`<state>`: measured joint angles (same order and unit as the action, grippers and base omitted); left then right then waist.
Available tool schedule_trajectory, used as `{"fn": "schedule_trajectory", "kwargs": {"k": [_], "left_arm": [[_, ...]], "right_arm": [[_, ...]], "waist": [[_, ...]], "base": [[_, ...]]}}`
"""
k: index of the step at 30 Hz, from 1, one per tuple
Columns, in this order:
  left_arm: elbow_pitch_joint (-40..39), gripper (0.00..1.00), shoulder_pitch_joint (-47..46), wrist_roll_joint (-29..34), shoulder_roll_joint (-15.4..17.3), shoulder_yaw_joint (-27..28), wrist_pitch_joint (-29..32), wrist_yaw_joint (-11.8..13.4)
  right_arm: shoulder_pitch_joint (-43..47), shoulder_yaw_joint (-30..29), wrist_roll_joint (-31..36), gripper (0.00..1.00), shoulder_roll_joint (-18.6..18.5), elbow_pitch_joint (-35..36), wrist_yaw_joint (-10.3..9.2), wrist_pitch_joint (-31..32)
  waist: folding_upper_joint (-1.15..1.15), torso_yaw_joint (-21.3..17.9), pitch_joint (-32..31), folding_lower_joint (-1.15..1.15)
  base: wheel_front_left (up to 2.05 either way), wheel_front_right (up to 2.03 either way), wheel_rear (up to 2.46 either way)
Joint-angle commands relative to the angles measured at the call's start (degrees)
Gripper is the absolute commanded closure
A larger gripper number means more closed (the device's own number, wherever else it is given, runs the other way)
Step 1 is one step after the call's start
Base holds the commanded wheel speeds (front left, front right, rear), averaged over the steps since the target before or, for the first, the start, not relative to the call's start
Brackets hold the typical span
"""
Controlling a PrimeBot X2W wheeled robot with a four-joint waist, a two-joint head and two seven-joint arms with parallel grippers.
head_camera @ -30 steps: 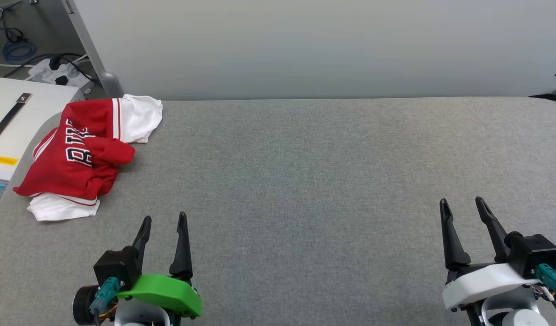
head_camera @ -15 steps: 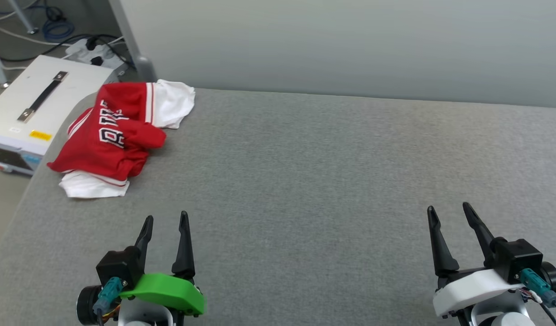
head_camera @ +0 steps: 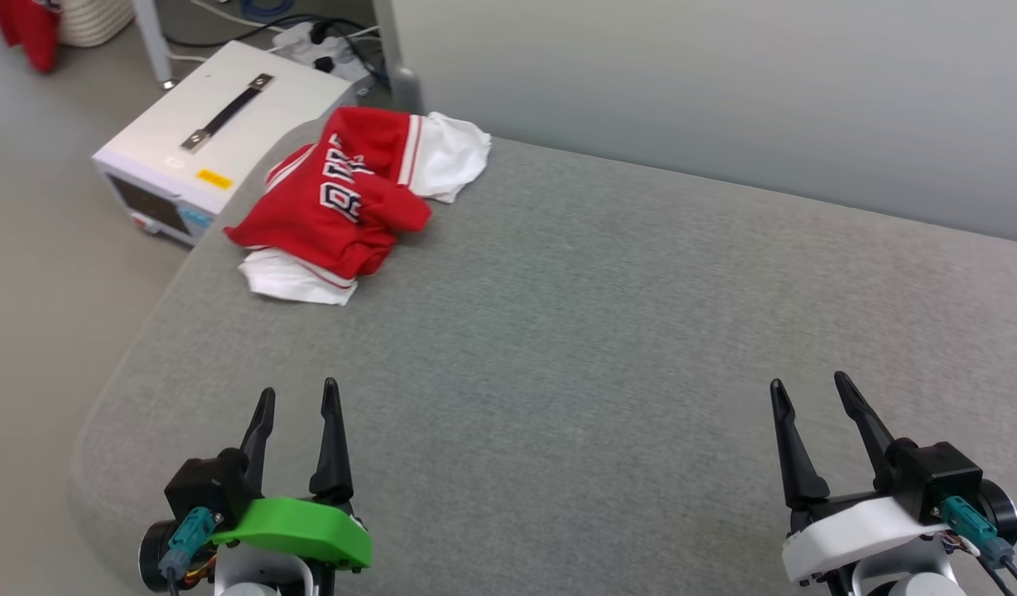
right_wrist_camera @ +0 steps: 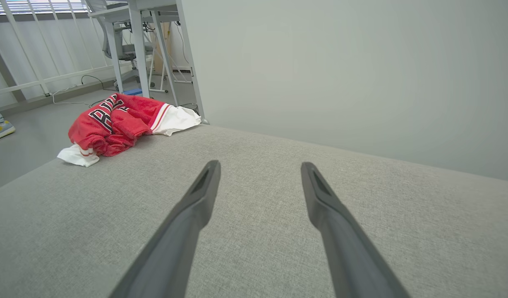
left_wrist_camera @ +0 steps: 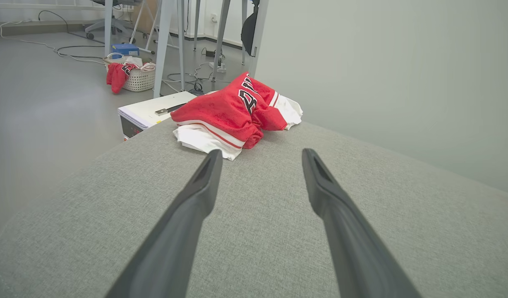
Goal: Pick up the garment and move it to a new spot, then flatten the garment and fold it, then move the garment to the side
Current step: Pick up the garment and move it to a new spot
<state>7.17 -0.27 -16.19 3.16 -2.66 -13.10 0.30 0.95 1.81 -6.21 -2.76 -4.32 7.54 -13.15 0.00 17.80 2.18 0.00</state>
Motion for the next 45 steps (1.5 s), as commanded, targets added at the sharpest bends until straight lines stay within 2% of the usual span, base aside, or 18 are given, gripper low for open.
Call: {"fn": "schedule_trajectory", "kwargs": {"k": [1, 11, 21, 30, 33, 38, 41, 45], "left_arm": [[0.33, 0.00, -0.97, -0.40, -0.25, 0.09, -0.63, 0.04], [1.28, 0.00, -1.04, -1.93, -0.28, -0.67, -1.81, -0.27], [1.09, 0.00, -0.55, -2.32, -0.28, -0.42, -1.90, -0.19], [2.22, 0.00, -1.23, -4.07, -0.28, -0.15, -1.90, -0.39], [3.64, 0.00, -3.00, -2.48, -0.28, -1.87, -1.90, -2.32], [7.63, 0.00, -9.80, -1.37, 0.01, -1.32, -1.90, -4.70], [11.67, 0.00, -15.54, -1.00, 1.77, -1.00, -1.90, -5.89], [17.74, 0.00, -26.43, -2.83, 6.55, -0.94, 1.29, -7.14]], "right_arm": [[-0.93, 0.06, -0.48, 0.00, -0.11, -0.28, -0.05, -0.60], [-1.05, 0.43, -1.41, 0.00, -0.11, -0.87, -0.05, -1.77], [-1.19, 0.80, -1.63, 0.00, -0.11, -0.93, -0.05, -1.85], [-1.90, 1.72, -0.50, 0.00, -0.11, -0.66, -0.05, -1.85], [-2.71, 1.76, 0.44, 0.00, -0.11, -0.40, -0.05, -1.85], [-5.06, 2.56, 2.78, 0.00, -0.53, 0.20, -0.05, -1.85], [-6.53, 2.99, 3.36, 0.00, -1.21, 0.85, -0.05, -1.85], [-8.59, 3.75, 4.04, 0.00, -2.27, 1.72, -0.05, -1.85]], "waist": [[0.00, 4.02, 0.44, 0.00], [0.00, 9.56, 0.08, 0.00], [0.00, 9.63, 0.01, 0.00], [0.00, 7.53, 2.52, 0.00], [0.00, 6.40, 4.96, 0.00], [0.00, 3.23, 10.84, 0.00], [0.00, 0.90, 14.66, 0.00], [0.00, -2.87, 19.70, 0.00]], "base": [[0.00, 0.00, 0.00], [0.00, 0.00, 0.00], [0.00, 0.00, 0.00], [0.00, 0.00, 0.00], [0.00, 0.00, 0.00], [0.00, 0.00, 0.00], [0.00, 0.00, 0.00], [0.00, 0.00, 0.00]]}}
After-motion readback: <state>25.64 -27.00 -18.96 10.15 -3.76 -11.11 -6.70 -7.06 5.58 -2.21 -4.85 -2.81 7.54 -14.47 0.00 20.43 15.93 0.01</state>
